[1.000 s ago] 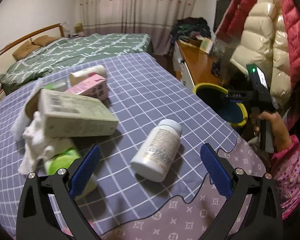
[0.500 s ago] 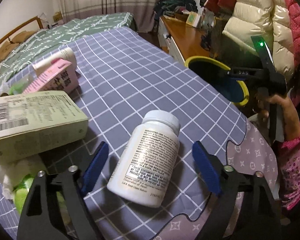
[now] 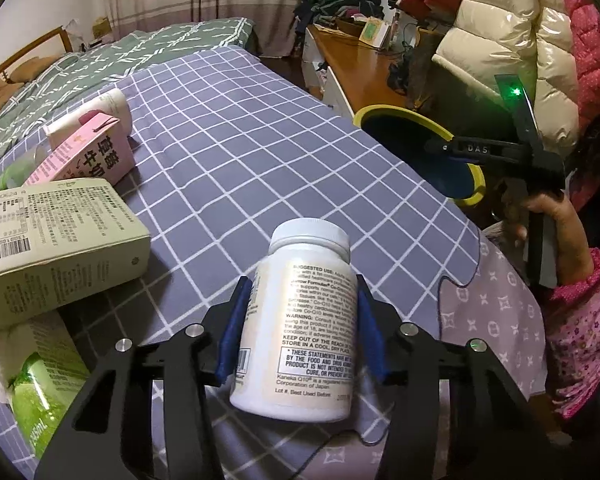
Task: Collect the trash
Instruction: 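Carry the pill bottle with the left gripper and drop it into the bin, then move both tools back over the bed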
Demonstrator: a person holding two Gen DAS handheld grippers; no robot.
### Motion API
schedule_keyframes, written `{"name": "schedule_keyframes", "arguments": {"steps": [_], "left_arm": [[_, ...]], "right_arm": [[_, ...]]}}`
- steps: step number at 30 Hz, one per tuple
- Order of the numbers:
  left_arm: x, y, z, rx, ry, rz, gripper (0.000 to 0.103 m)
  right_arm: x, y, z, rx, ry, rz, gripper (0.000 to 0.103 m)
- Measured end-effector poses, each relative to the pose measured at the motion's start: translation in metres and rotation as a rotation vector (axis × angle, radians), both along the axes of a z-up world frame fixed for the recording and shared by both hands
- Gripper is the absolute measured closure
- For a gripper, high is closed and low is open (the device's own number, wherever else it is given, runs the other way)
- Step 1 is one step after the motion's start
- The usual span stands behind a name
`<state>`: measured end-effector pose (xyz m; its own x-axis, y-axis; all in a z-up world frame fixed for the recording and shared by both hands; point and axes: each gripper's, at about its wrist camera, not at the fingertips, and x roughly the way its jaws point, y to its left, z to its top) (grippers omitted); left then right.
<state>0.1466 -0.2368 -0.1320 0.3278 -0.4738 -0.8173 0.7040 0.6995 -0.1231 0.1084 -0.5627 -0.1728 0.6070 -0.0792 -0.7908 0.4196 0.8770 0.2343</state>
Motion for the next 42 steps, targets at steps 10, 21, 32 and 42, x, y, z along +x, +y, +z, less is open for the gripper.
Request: {"name": "schedule_keyframes", "arguments": {"steps": [10, 21, 32, 42], "left_arm": [[-0.004, -0.042, 0.029, -0.033, -0.031, -0.064, 0.056], [-0.003, -0.139, 0.046, -0.053, -0.047, -0.190, 0.056], [0.017, -0.250, 0.013, 0.025, -0.003, -0.257, 0.056], [0.028, -0.254, 0.017, -0.009, -0.049, -0.192, 0.031]], "right_arm": [[-0.031, -0.008, 0.010, -0.007, -0.043, -0.031, 0.050], [-0.075, -0.032, 0.024, -0.021, -0.101, -0.082, 0.050], [-0.100, -0.059, 0.014, -0.016, -0.087, -0.139, 0.048], [-0.096, -0.053, 0.016, -0.021, -0.086, -0.123, 0.048]]}}
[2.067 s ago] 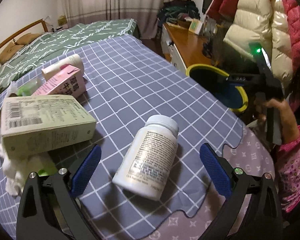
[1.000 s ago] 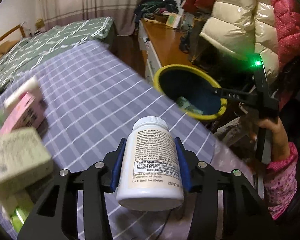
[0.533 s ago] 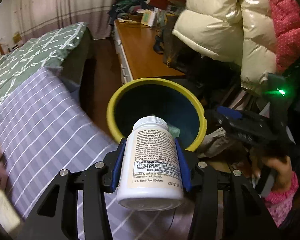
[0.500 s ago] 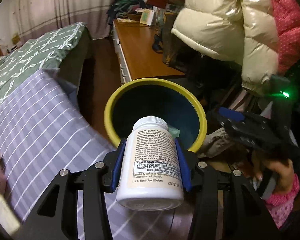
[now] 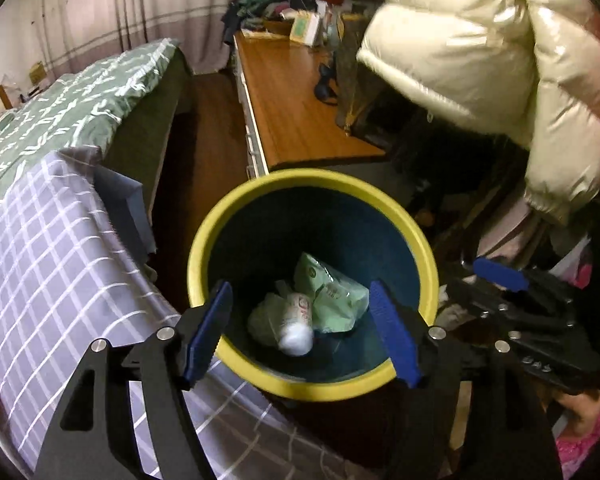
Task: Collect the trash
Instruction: 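Move both tools back over the bed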
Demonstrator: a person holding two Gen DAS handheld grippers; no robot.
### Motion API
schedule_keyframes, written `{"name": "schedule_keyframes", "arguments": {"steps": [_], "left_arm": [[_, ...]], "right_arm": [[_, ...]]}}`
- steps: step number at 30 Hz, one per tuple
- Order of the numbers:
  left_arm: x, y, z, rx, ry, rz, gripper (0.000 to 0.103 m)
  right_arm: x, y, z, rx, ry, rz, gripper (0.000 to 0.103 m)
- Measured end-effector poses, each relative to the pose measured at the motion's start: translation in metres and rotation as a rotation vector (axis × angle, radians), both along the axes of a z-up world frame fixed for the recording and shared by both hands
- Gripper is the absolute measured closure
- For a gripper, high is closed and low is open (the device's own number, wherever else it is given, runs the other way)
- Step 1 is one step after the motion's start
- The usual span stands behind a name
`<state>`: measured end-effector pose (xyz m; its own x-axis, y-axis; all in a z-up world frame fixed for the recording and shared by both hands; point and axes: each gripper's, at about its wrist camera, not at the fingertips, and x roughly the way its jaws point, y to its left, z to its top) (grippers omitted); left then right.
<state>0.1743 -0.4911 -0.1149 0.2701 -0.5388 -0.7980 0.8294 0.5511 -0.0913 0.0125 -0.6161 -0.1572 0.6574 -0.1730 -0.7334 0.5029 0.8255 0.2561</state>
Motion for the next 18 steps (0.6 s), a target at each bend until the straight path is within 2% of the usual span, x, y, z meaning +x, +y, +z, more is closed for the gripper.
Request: {"name": "schedule_keyframes", "arguments": {"steps": [6, 9, 18], "left_arm": [[-0.019, 0.064, 0.043, -0.096, -0.076, 0.060, 0.020], [-0.033, 0.112, 0.064, -0.146, -0.123, 0.117, 0.013], [-0.075, 0.249, 0.093, -0.164, -0.260, 0.312, 0.005]], "right_arm": [[0.008, 0.018, 0.005, -0.013, -0.004, 0.031, 0.047], [0.013, 0.029, 0.008, -0.020, -0.006, 0.052, 0.047], [0.026, 0.063, 0.022, -0.050, -0.013, 0.116, 0.046]]}}
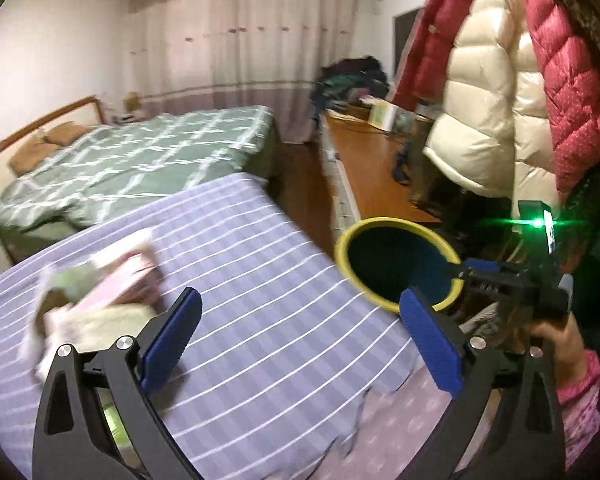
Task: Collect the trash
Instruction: 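Move both tools back over the bed, then reach the right gripper toward the white barcode box and tissues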
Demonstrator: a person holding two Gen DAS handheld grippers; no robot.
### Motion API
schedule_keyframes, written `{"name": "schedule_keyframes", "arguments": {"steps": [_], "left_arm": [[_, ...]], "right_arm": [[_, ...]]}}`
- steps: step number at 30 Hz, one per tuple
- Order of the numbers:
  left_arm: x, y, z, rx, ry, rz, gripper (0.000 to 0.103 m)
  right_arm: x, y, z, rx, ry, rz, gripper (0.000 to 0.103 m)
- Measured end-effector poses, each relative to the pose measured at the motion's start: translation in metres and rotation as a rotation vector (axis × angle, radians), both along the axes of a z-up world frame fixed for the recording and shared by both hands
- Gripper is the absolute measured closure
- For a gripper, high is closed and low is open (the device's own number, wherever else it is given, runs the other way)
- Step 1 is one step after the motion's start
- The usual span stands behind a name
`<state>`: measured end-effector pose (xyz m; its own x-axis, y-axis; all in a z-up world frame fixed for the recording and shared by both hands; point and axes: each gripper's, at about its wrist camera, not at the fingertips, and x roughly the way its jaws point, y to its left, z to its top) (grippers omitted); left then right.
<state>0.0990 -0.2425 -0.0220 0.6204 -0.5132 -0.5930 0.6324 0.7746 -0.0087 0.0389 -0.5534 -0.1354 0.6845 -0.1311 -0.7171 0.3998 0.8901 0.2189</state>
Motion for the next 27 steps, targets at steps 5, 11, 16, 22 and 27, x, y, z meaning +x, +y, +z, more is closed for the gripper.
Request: {"name": "schedule_keyframes", "arguments": {"steps": [5, 11, 16, 22, 27], "left_arm": [[-0.017, 0.062, 0.005, 0.017, -0.066, 0.136, 0.005], [-0.029, 0.139, 0.006, -0.025, -0.062, 0.290, 0.005], [-0.036, 0.199, 0.000, -0.032, -0.057, 0.421, 0.005], [-0.041, 0.258, -0.012, -0.064, -0.035, 0.528, 0.005], [-0.042, 0.280, -0.017, -0.087, -0.031, 0.559, 0.005]], "right_arm": [[0.013, 0.030, 0.008, -0.020, 0.002, 0.065, 0.046], [0.031, 0.075, 0.020, -0.039, -0.008, 0.158, 0.046], [0.053, 0.127, 0.032, -0.055, -0.020, 0.273, 0.045], [0.078, 0.212, 0.048, -0.071, -0.031, 0.460, 0.045], [0.091, 0.284, 0.060, -0.087, -0.053, 0.601, 0.045]]}}
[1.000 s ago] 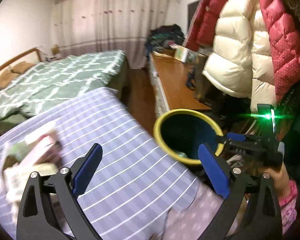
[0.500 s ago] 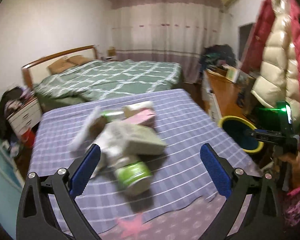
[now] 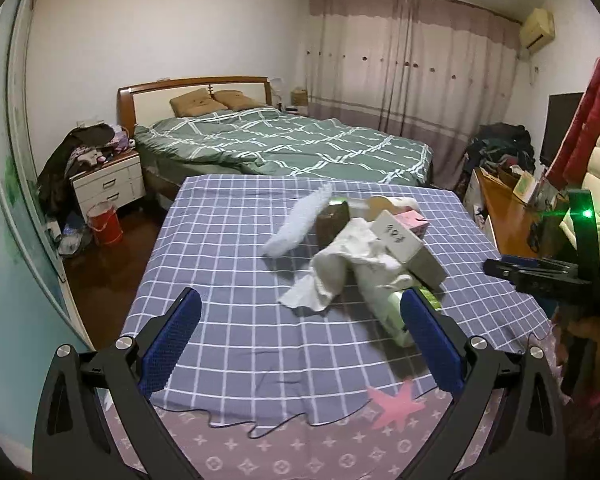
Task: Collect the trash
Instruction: 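Reach the right gripper toward the white barcode box and tissues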
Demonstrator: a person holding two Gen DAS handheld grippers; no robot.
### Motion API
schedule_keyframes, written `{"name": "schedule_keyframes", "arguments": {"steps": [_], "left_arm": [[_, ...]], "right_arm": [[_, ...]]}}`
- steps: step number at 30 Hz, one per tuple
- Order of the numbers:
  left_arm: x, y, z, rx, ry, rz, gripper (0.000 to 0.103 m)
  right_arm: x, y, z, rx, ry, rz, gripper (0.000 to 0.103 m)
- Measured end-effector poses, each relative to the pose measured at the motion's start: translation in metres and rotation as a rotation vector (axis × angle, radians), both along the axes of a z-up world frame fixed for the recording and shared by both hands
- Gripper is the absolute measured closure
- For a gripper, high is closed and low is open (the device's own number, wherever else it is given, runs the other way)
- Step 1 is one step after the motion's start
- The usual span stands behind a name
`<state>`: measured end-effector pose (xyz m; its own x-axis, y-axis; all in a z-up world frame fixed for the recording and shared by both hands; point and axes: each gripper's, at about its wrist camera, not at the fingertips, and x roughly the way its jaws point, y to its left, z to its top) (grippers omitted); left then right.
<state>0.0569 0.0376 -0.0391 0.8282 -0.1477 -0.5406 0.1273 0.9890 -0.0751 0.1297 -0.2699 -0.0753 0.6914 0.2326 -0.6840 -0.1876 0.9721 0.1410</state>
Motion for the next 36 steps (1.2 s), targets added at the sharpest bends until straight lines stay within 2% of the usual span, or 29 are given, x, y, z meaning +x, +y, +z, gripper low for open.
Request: {"name": "schedule_keyframes", "arguments": {"steps": [6, 11, 17, 23, 30, 34, 36], "left_arm": [[-0.002, 0.015, -0.003, -0.018, 0.000, 0.021, 0.005], [-0.003, 0.024, -0.009, -0.035, 0.007, 0.026, 0.005], [-0.002, 0.029, -0.015, -0.049, 0.016, 0.031, 0.005], [0.002, 0.028, -0.020, -0.063, 0.030, 0.026, 0.005], [0.006, 0.023, -0.024, -0.061, 0.038, 0.011, 0.005], [0.010, 0.021, -0.026, -0.066, 0.048, 0.006, 0.005], [0.011, 0.020, -0.028, -0.067, 0.053, 0.003, 0.005]], "right_arm": [[-0.004, 0.066, 0.003, 0.025, -0.003, 0.130, 0.045], [0.003, 0.098, -0.008, 0.005, 0.028, 0.162, 0.045], [0.002, 0.096, 0.007, -0.053, -0.073, 0.085, 0.045], [0.022, 0.109, 0.012, -0.130, -0.105, 0.078, 0.045], [0.054, 0.086, 0.002, -0.149, -0.037, 0.019, 0.045], [0.057, 0.063, 0.002, -0.126, -0.016, -0.009, 0.045], [0.057, 0.052, 0.001, -0.147, -0.002, -0.026, 0.045]]}}
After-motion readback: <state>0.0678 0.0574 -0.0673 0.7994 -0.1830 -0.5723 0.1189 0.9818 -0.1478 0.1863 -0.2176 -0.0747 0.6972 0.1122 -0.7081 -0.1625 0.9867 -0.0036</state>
